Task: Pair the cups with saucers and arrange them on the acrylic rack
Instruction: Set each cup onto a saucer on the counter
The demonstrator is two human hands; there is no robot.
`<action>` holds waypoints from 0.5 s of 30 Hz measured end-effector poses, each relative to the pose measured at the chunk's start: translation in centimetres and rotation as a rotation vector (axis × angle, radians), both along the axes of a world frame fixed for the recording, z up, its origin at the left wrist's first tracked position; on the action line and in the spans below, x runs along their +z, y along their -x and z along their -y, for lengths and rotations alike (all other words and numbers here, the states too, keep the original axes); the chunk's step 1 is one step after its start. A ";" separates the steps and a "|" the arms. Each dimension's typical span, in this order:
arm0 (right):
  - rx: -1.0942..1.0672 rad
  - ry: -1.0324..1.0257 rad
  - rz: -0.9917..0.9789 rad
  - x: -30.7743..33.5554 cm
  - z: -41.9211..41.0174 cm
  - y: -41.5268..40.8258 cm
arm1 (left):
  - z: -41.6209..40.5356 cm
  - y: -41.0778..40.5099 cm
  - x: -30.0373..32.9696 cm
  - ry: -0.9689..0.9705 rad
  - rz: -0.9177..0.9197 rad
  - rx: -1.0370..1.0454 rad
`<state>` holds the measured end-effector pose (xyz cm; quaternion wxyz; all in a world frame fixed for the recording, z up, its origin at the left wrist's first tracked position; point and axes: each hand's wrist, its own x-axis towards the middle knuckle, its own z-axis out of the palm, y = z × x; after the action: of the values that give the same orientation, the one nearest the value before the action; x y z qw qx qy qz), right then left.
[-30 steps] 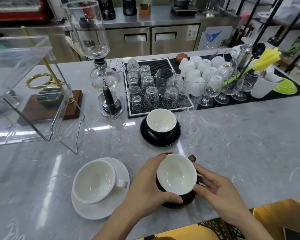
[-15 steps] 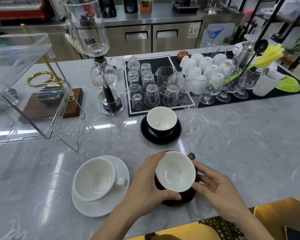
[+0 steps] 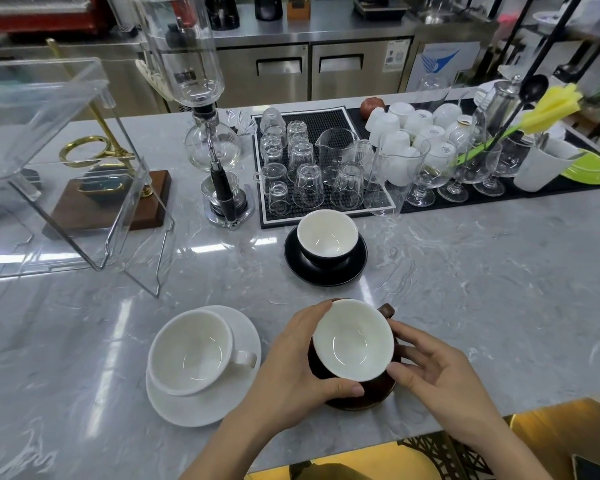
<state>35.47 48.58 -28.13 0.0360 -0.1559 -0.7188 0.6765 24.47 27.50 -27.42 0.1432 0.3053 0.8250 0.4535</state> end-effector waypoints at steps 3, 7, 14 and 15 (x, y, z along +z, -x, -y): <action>0.004 -0.006 -0.002 0.1 0.0 -0.1 | 0.0 -0.1 0.1 0.011 0.005 0.003; -0.003 0.000 0.002 0.0 -0.2 -0.3 | 0.0 -0.6 0.9 0.030 -0.072 0.063; -0.118 -0.149 -0.003 0.4 -0.8 -0.8 | 1.7 -1.9 0.7 0.034 -0.044 0.300; -0.135 -0.190 0.016 0.4 -0.8 -0.8 | 1.8 -2.1 0.5 0.039 -0.029 0.317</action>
<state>36.32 49.41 -27.72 0.0905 -0.2052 -0.7679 0.6000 26.53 25.73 -26.89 0.0640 0.1750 0.8735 0.4498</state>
